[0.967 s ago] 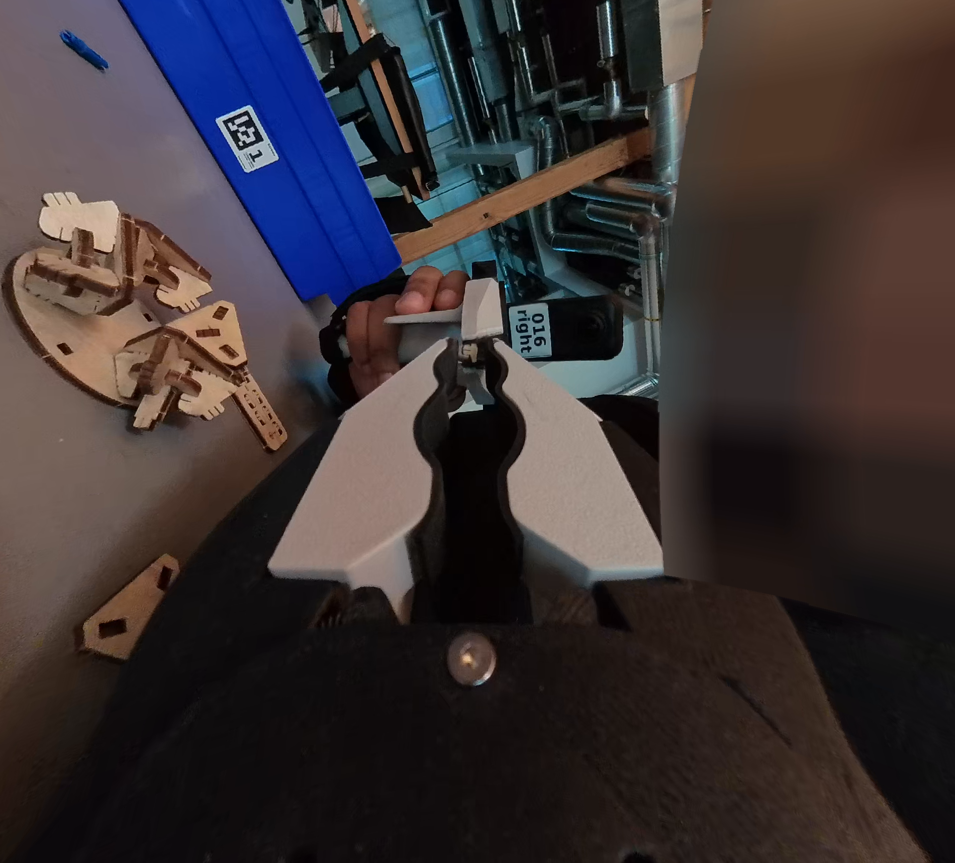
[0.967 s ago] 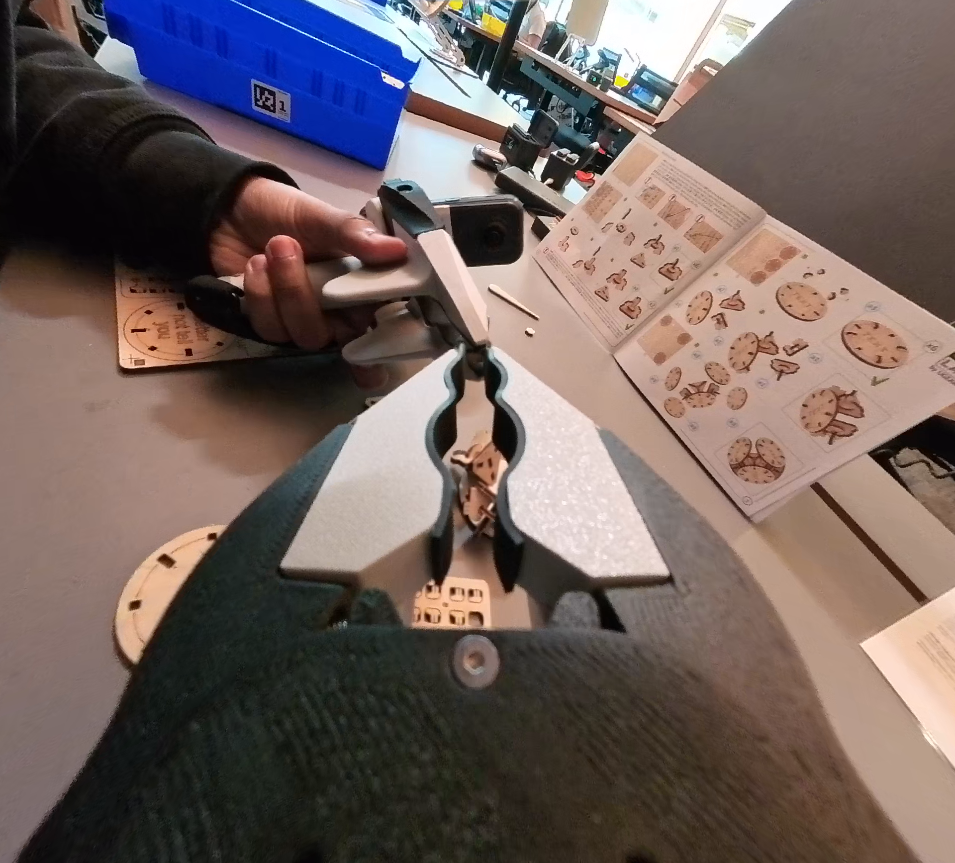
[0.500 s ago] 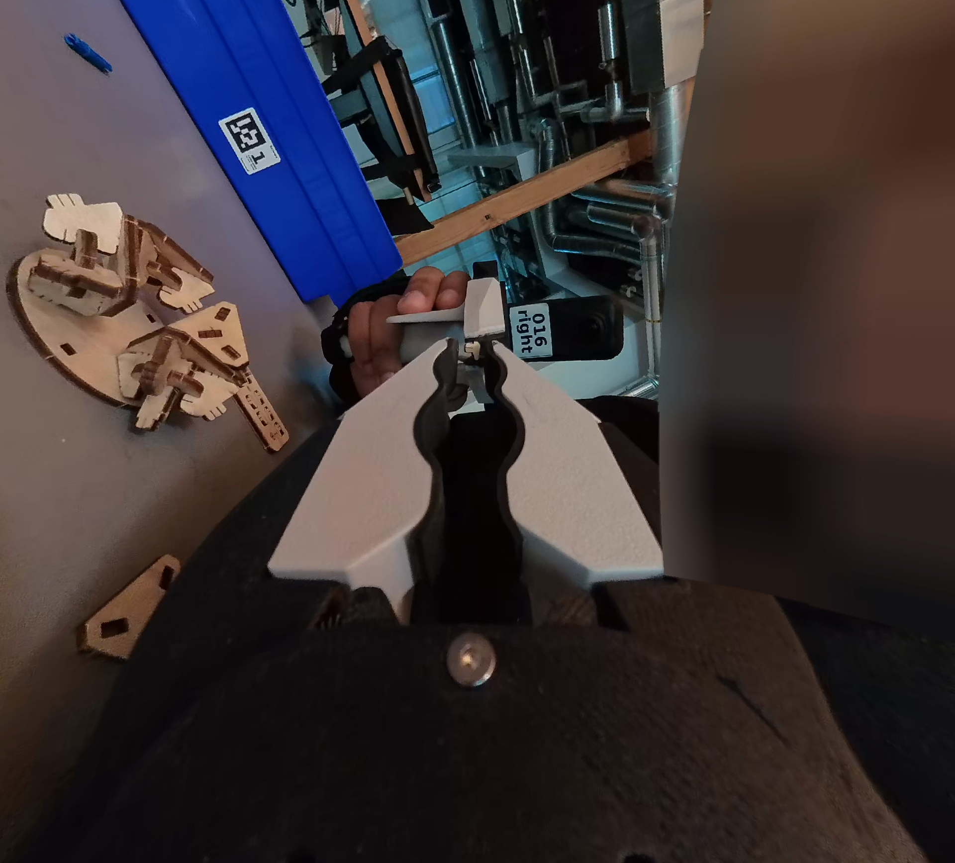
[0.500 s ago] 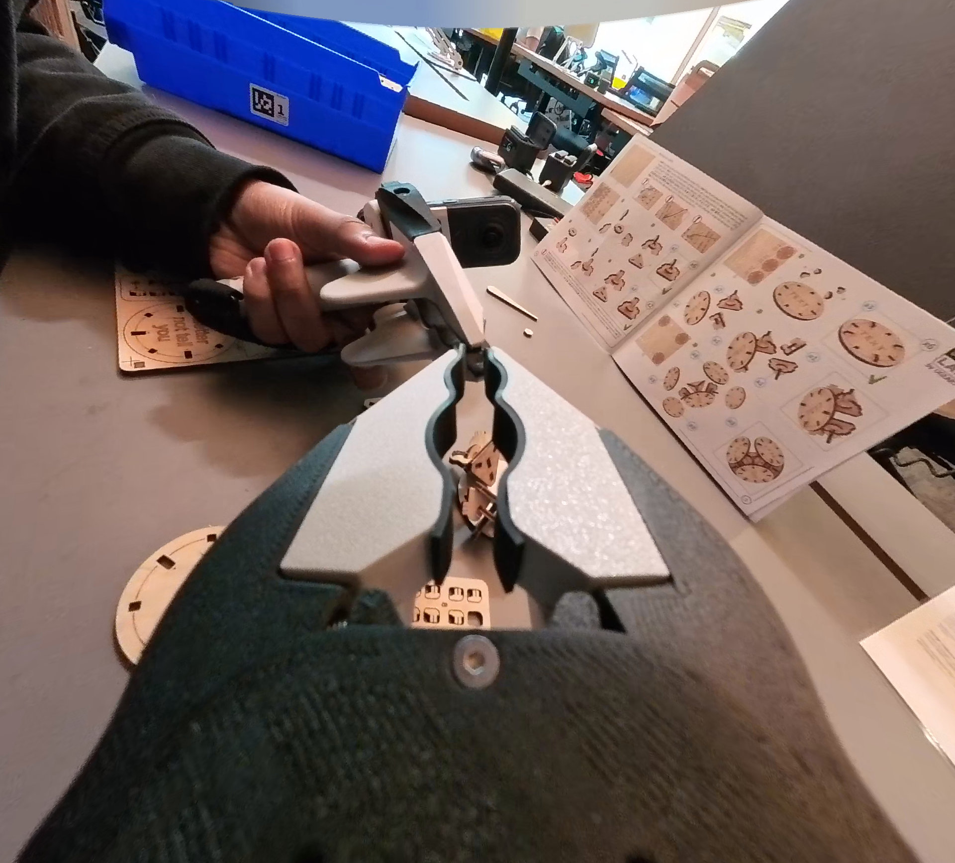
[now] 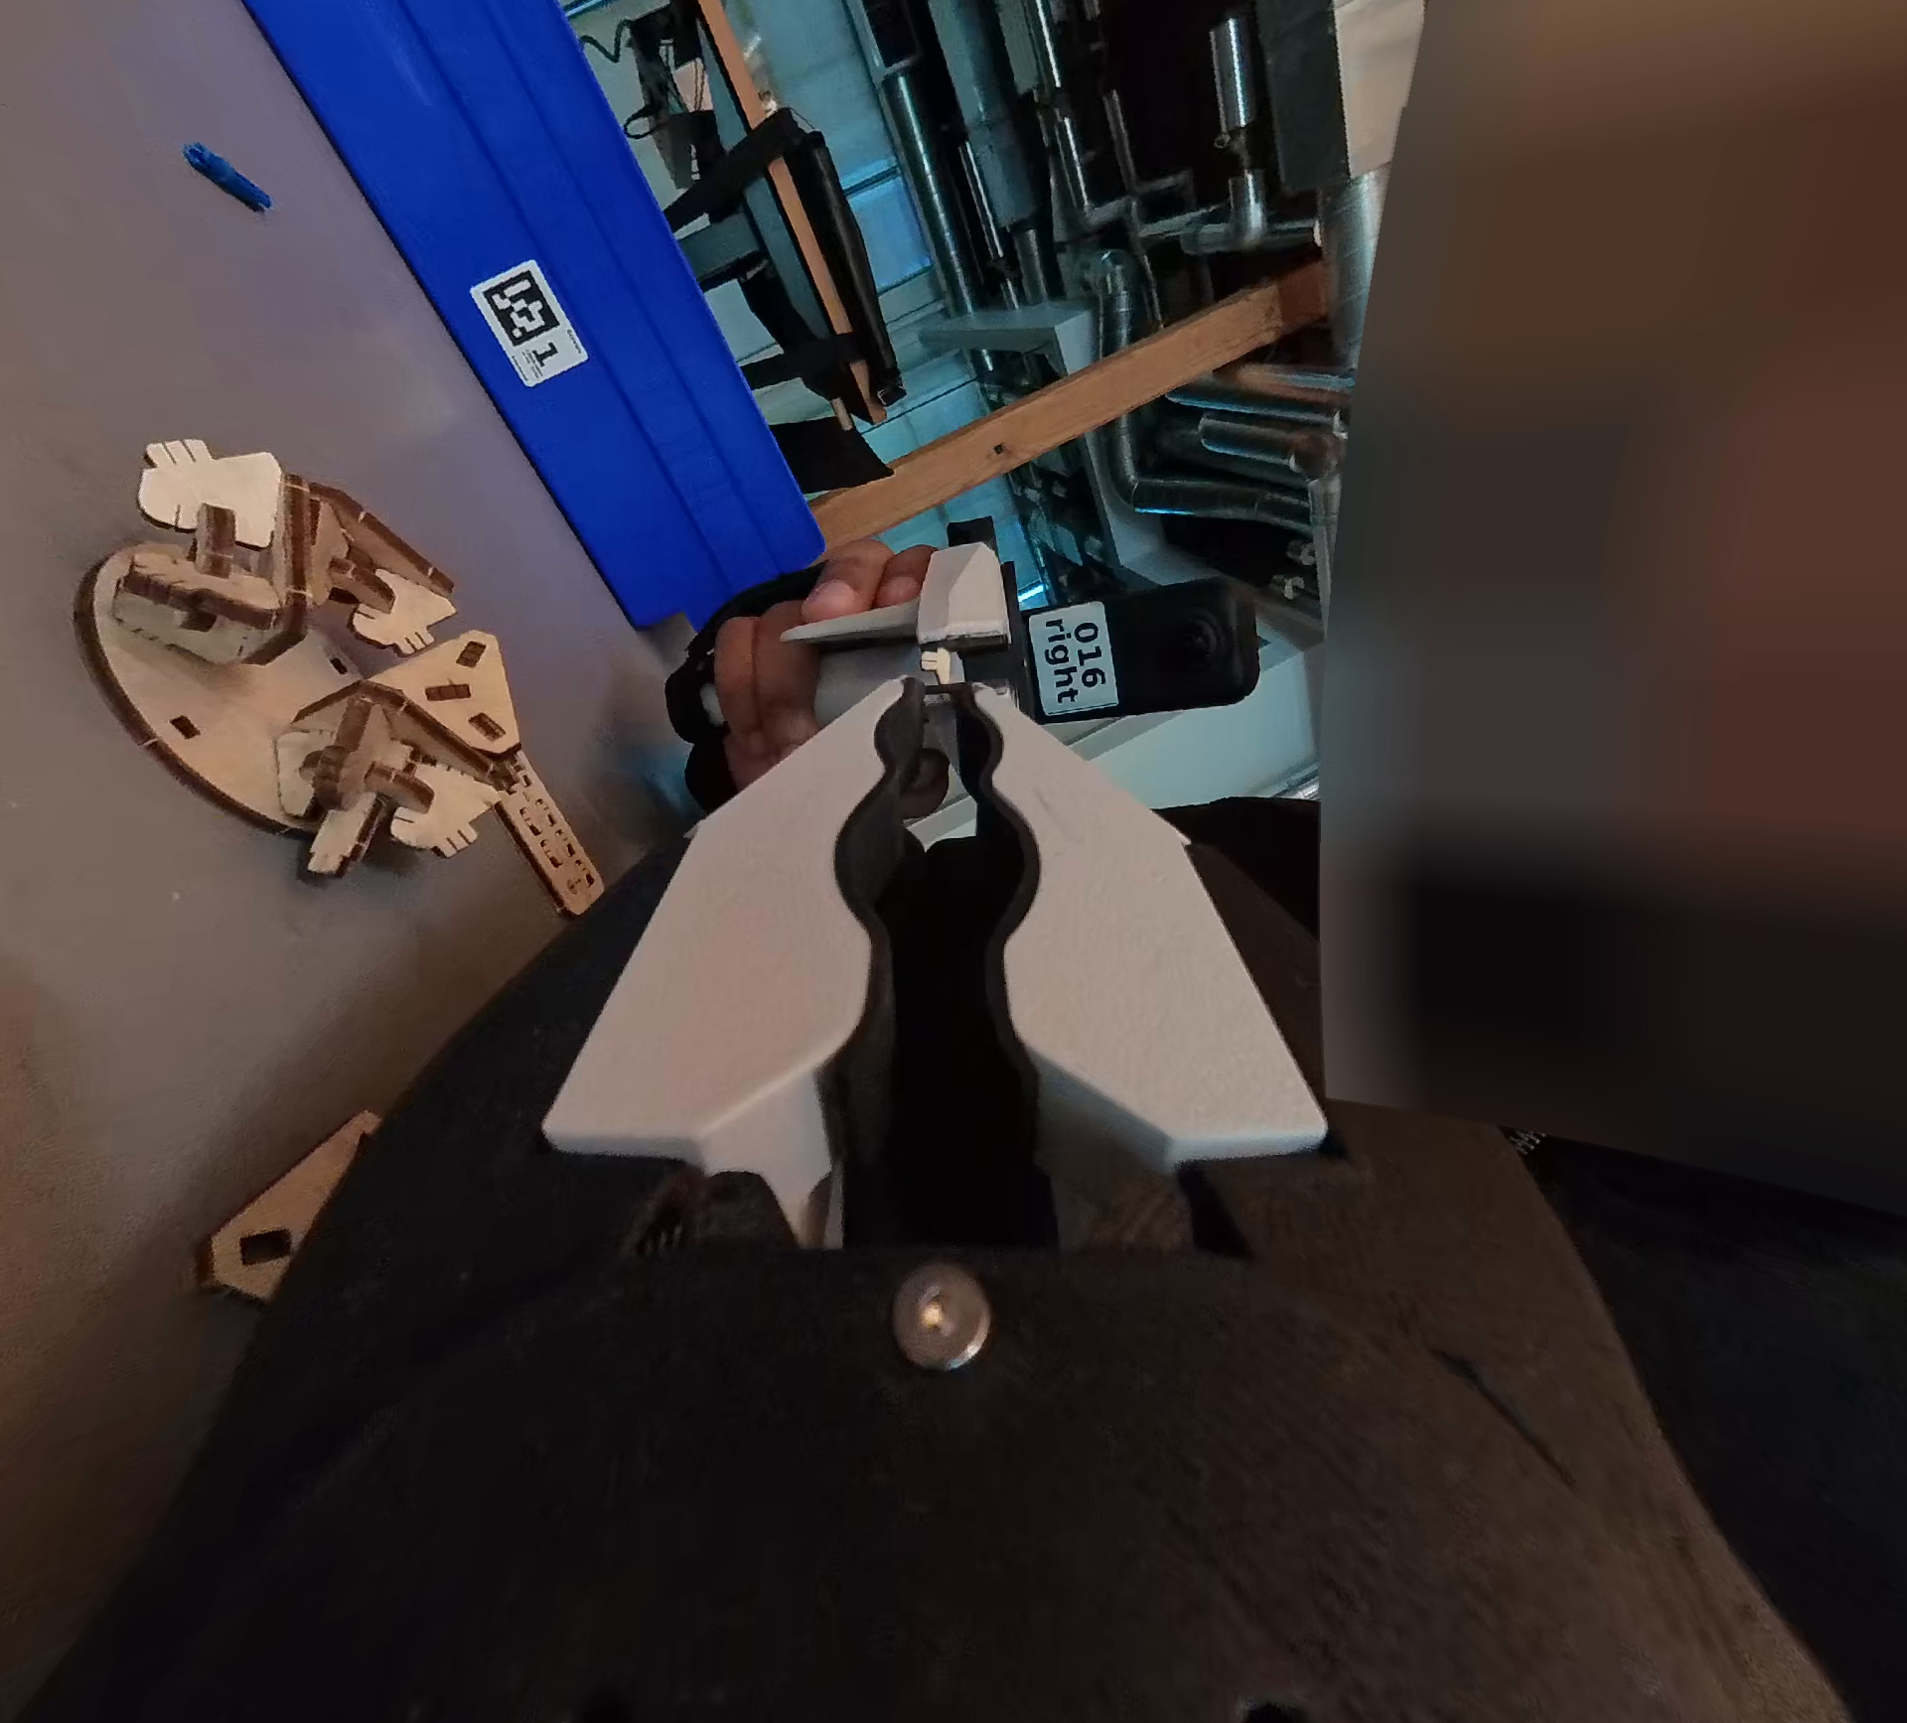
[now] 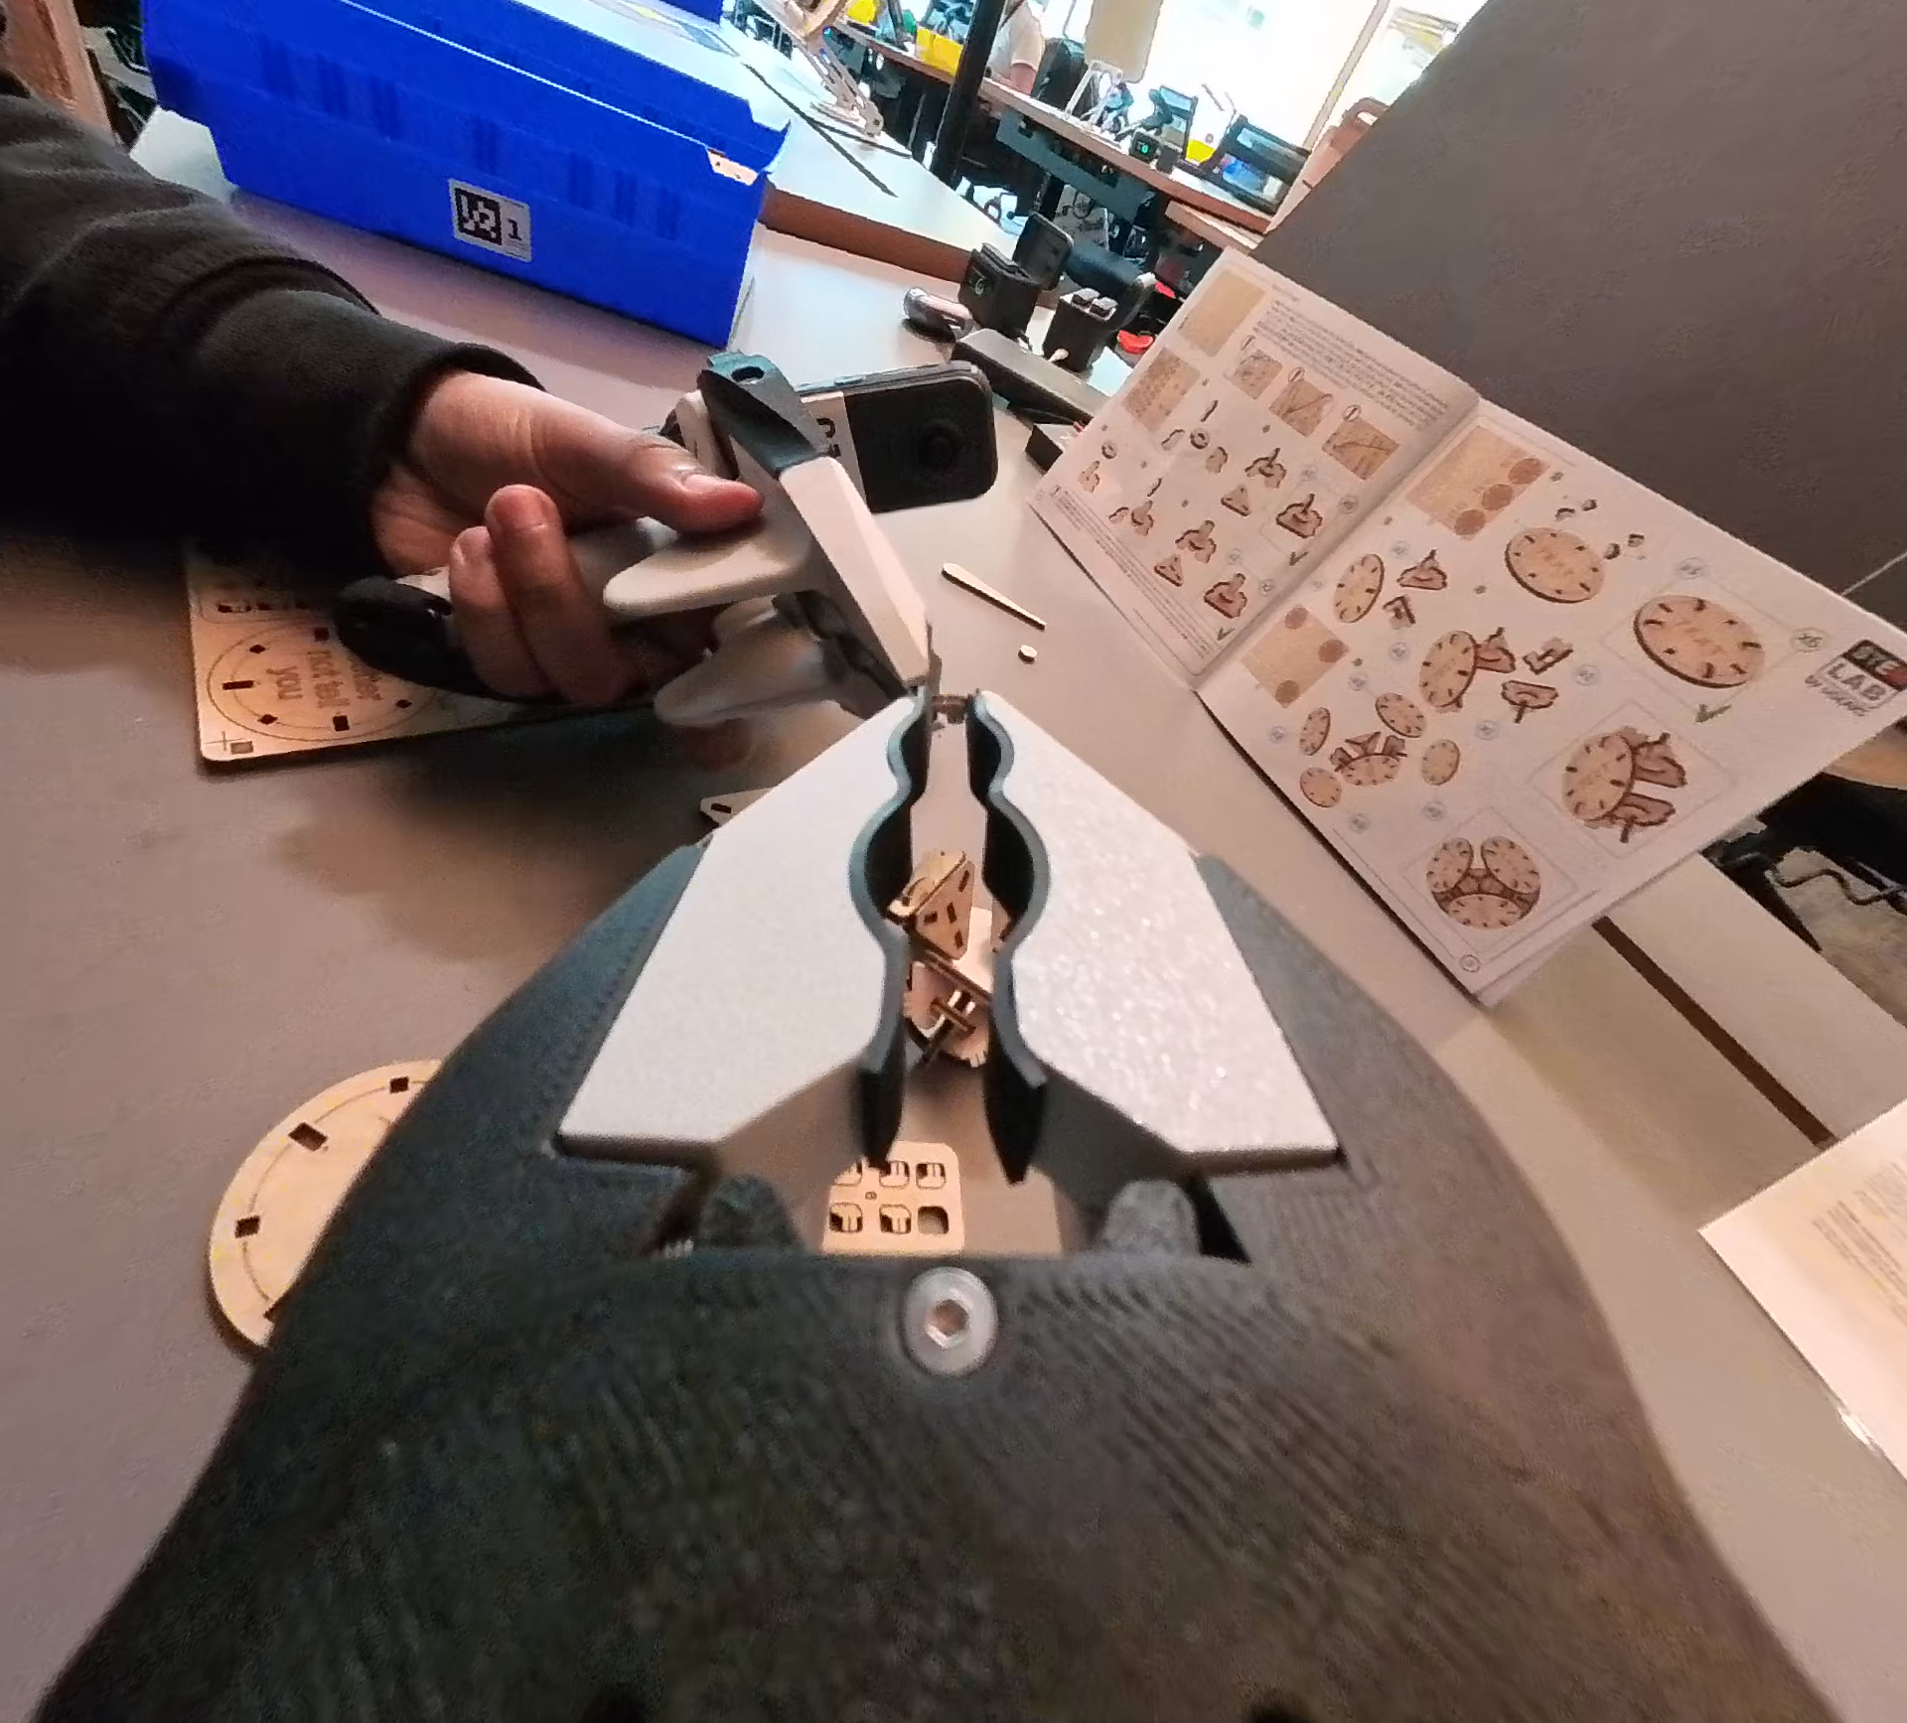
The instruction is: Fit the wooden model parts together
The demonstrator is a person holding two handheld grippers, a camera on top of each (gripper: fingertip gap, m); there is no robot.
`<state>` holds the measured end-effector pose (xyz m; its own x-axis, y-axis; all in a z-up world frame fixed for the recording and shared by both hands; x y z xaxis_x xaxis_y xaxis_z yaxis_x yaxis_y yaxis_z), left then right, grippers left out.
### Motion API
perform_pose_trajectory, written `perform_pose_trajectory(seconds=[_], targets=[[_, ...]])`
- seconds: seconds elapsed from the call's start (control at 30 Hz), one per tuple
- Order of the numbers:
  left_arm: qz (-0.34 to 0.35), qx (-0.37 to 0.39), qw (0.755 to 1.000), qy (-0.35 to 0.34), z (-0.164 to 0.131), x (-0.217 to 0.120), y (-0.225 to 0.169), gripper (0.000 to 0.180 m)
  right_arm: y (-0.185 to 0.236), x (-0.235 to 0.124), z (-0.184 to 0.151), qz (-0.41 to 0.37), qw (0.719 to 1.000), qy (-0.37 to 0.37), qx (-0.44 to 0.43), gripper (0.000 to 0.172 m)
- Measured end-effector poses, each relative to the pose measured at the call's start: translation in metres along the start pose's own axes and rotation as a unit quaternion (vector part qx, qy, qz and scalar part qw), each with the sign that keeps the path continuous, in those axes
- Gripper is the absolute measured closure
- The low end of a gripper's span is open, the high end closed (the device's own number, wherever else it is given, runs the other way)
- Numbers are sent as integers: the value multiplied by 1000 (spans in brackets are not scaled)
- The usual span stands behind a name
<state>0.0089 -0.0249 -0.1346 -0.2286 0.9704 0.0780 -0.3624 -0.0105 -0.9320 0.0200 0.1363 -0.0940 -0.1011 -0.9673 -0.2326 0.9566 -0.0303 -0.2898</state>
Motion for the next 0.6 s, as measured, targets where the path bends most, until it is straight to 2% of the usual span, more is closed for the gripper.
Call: perform_pose_trajectory(seconds=[0.03, 0.47, 0.6], targets=[[1, 1, 1000, 0, 0, 0, 0, 175, 0, 0, 0, 0, 1000, 1, -1, 167], [12, 3, 1000, 2, 0, 0, 1, 171, 2, 2, -2, 7, 1000, 10, -11, 167], [13, 7, 1000, -21, 3, -3, 1, 169, 2, 2, 1, 32, 999, -26, 28, 167]])
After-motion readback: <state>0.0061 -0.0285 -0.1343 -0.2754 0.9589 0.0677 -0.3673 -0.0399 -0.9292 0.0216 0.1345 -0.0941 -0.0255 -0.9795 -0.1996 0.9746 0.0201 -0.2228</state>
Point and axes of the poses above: each gripper's, where its closed fingertips meet, x out along the fingers, z out of its top, y = z × x across the jaws, the point moved 9 cm from there along -x, back along the fingers, and after that the axes turned 13 degrees about z, right-handed, at the moved point
